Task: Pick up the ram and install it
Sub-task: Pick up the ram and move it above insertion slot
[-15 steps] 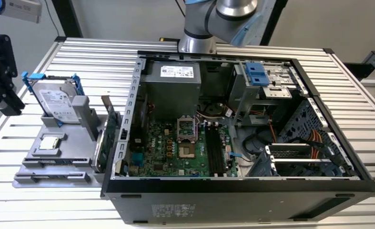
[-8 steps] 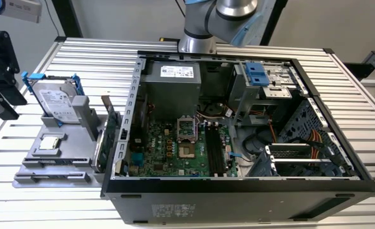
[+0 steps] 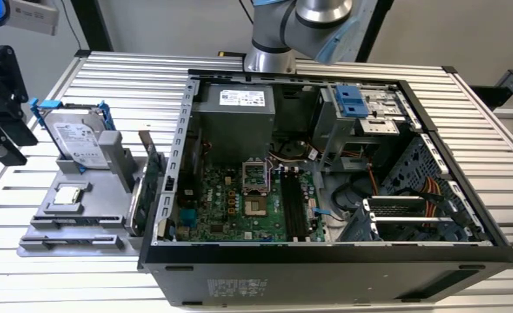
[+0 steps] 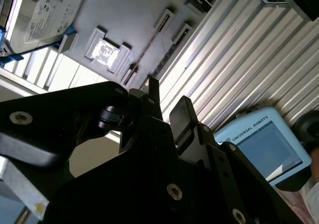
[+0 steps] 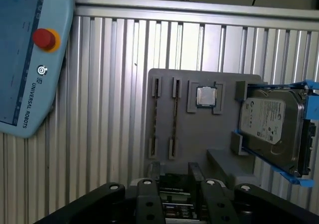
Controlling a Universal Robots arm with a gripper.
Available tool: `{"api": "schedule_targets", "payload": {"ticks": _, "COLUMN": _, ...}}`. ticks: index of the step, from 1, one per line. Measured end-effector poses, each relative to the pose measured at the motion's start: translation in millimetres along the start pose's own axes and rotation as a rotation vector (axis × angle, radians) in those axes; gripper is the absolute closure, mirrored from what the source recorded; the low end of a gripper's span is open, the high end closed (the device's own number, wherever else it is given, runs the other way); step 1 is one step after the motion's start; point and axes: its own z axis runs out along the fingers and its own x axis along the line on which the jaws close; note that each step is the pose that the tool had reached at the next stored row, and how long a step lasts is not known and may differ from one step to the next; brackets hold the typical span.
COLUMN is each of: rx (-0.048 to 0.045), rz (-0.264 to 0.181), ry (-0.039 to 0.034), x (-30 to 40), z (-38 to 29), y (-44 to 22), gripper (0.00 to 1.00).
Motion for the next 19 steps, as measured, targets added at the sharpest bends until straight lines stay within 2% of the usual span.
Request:
{"api": "schedule_targets", "payload": {"ticks": 5, "rx": -0.0007, "rz": 0.000, "ry": -0.0002, "x": 0.0, "z": 2.8, "y": 0.0, "gripper": 0.00}}
{"api": "schedule_targets", "payload": {"ticks": 14, "rx": -0.0013, "rz": -0.022, "ry": -0.0046, "x": 0.3, "z": 12.5, "y": 0.3, "gripper": 0.00}}
{"api": "schedule_targets", "payload": {"ticks": 19, "rx": -0.0015, "rz": -0.024, "ry": -0.0046, "x": 0.3, "z": 13.5, "y": 0.4, "gripper": 0.00}}
